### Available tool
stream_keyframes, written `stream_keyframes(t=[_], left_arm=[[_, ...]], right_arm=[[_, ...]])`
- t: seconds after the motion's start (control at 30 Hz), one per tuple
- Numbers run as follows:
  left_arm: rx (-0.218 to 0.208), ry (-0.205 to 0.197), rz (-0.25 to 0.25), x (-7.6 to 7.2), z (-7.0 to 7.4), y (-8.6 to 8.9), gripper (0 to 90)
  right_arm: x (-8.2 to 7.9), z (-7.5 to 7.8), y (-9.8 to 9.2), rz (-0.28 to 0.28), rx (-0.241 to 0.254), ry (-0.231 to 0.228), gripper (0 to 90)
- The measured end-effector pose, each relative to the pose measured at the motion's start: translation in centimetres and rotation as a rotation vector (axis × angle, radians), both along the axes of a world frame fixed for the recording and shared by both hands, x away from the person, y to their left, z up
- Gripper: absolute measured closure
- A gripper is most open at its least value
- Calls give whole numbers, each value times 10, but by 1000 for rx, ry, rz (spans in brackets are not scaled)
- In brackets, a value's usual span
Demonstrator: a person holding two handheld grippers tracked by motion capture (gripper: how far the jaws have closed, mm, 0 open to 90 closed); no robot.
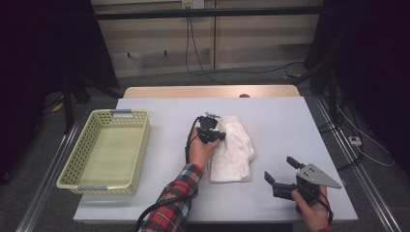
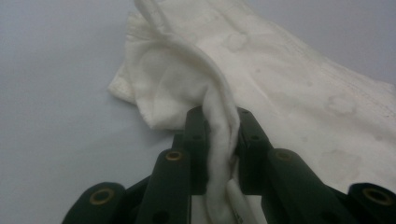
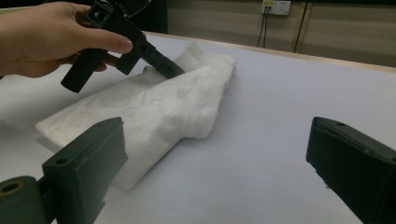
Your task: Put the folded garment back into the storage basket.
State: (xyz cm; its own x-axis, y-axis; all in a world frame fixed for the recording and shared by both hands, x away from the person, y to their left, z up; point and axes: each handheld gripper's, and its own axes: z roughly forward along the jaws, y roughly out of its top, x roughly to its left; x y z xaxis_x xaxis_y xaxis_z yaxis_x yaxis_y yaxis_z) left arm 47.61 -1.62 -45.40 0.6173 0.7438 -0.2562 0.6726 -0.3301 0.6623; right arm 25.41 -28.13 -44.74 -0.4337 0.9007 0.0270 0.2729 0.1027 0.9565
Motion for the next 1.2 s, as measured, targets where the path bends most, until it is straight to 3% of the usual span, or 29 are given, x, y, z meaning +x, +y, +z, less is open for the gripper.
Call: stream_keyframes(t=[0.2,0.37,0.57,0.9,1.03,1.2], left_arm=[[-42,41,-7,5,13,5,797],[-56,53,-17,7,32,9,801],[-61,94,-40,7,54,12,804],[-5,121,-39,5,96,26,811],[31,106,-46,2,110,32,812],[46,105,-39,0,120,37,813]], right_arm=[[0,0,-2,-4,5,-2,40],[1,1,-4,-8,8,-4,40],[0,1,-5,-9,17,-2,40],[-1,2,-3,-14,24,-4,39],[-1,2,-4,-14,22,-6,40],[-1,3,-3,-13,18,-11,40]])
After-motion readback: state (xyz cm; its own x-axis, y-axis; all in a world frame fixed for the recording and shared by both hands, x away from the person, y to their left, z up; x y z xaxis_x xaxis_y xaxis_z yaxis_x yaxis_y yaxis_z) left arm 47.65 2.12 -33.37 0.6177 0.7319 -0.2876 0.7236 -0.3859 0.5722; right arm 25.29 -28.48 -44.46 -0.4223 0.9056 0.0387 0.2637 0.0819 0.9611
